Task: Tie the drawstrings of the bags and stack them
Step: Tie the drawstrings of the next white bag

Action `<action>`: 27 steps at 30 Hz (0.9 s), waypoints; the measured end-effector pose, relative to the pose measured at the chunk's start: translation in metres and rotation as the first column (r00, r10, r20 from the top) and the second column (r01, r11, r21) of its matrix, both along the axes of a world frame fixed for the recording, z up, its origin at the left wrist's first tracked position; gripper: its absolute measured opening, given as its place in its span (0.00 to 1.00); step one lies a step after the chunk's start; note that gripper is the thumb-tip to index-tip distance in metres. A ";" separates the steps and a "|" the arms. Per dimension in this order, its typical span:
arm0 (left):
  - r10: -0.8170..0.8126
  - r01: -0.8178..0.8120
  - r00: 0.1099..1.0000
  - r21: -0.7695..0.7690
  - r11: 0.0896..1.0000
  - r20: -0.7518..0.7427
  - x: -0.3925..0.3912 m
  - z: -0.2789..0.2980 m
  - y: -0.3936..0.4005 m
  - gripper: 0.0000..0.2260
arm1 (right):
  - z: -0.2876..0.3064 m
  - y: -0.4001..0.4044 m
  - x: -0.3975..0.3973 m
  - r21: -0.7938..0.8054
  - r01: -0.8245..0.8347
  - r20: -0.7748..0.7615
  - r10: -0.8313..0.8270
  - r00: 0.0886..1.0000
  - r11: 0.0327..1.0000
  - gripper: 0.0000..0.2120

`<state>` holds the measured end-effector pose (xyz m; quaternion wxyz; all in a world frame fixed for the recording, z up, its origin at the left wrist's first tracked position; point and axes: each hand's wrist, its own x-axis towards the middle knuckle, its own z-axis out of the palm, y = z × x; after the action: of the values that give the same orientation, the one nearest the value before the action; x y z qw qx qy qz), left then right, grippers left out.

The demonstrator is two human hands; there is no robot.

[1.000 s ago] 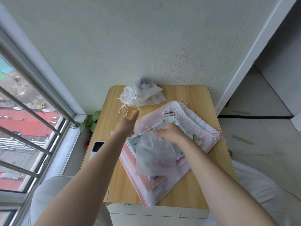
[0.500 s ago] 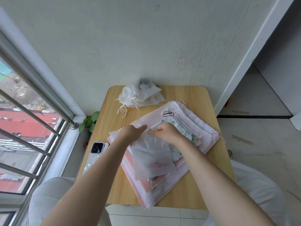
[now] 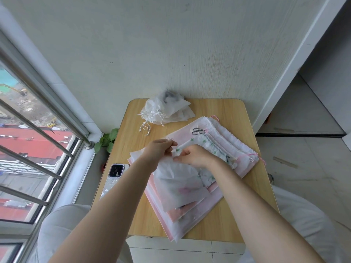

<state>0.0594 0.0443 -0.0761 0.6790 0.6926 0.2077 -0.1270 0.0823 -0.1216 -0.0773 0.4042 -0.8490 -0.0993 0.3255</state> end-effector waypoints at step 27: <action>-0.346 0.352 0.933 0.054 0.934 -0.098 0.003 -0.008 -0.010 0.15 | 0.005 0.004 0.008 0.277 0.288 -0.020 -0.294 0.956 0.917 0.13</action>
<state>0.0629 0.0343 -0.0837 0.6109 0.7360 0.1150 -0.2681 0.0907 -0.1174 -0.0728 0.5617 -0.7930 -0.0210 0.2351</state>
